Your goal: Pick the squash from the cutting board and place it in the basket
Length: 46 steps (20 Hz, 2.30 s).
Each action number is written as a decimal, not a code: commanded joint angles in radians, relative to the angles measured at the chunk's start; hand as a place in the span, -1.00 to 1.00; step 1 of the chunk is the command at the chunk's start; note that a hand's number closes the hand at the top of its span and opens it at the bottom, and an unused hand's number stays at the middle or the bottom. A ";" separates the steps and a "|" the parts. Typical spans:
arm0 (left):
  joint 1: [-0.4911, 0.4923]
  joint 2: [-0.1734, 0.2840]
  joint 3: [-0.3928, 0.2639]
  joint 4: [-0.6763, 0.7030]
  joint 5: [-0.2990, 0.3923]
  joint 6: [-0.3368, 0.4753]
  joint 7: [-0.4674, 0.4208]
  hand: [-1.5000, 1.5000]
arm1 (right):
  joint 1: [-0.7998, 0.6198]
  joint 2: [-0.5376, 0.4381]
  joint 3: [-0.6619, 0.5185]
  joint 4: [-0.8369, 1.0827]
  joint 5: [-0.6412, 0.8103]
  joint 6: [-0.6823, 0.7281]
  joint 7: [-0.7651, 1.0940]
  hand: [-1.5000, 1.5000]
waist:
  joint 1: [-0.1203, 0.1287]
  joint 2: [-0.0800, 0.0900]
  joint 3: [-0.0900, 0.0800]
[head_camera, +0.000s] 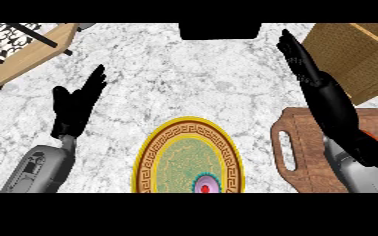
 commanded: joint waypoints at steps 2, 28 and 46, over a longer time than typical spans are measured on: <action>0.021 0.041 0.065 -0.023 -0.004 0.021 -0.032 0.00 | 0.087 -0.138 -0.174 0.038 -0.140 0.127 -0.009 1.00 | -0.012 -0.002 -0.032; 0.085 0.003 0.105 -0.139 -0.035 0.112 -0.017 0.00 | 0.295 -0.796 -0.362 0.296 -0.011 0.552 0.165 -1.00 | -0.016 0.000 -0.037; 0.041 -0.048 0.168 -0.070 -0.087 0.057 -0.032 0.00 | 0.388 -0.582 -0.568 0.234 0.020 0.685 0.131 -1.00 | -0.012 -0.001 -0.034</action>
